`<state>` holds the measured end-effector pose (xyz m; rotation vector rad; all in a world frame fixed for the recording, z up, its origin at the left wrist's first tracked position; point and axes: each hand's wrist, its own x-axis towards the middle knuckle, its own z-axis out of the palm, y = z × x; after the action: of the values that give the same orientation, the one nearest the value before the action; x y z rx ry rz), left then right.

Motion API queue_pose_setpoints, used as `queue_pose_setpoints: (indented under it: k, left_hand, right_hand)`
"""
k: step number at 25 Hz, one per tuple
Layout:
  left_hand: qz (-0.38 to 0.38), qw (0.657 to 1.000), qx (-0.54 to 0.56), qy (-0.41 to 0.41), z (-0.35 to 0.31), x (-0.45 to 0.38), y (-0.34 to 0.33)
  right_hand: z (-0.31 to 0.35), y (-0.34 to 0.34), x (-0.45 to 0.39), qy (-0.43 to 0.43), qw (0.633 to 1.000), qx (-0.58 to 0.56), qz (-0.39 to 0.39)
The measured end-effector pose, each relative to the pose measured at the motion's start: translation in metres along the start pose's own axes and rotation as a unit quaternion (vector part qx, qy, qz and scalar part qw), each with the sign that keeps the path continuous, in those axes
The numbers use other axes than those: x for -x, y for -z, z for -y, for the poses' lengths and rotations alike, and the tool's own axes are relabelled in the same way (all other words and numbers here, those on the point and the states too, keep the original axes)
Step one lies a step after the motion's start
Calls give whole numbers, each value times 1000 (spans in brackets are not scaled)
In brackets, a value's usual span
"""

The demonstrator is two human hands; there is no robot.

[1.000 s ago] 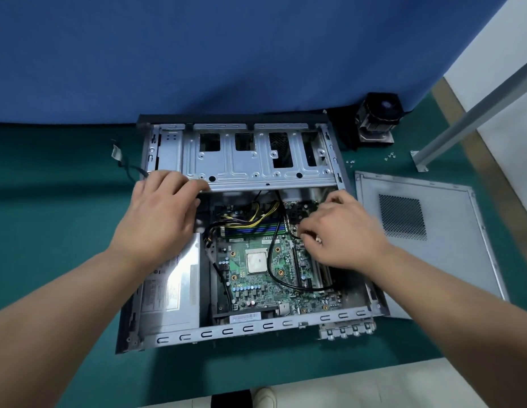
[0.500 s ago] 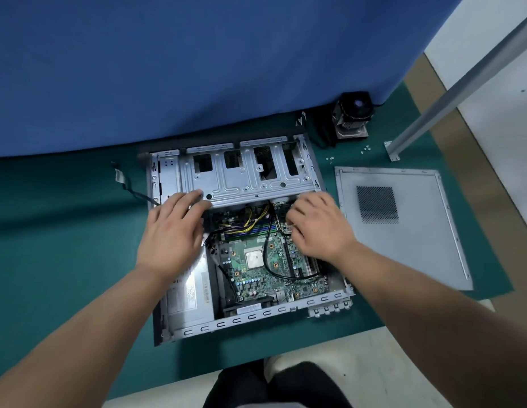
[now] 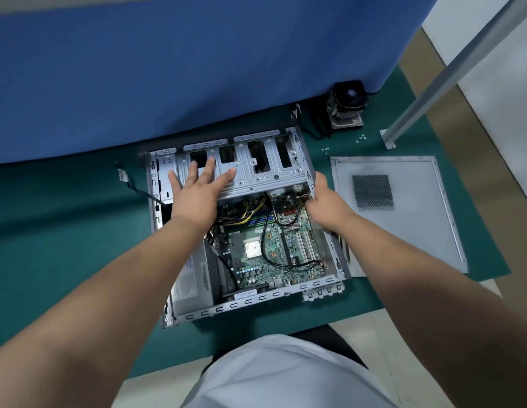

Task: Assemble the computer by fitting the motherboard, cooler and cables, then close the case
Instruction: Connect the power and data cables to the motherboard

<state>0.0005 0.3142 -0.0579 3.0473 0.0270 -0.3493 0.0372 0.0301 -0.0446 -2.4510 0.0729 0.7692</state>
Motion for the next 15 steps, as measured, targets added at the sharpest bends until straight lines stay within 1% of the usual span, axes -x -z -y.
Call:
queue_pose_setpoints:
  k: [2,10,13,15]
  left_hand:
    - [3,1000,-16,-4,0,1,1]
    - [22,999,-25,-10,-3,16,-1]
    - [22,1000,-6,-11,-4,18,1]
    - [38,999,18,-10,-4,20,2]
  right_hand:
    - [0,4,-1,2,1000,5,23]
    - [-12,-4,8,11,999,38,26]
    - [-13,-8,11,13,1000,27,5]
    - [-13,-8,16,14,1000,15,-6]
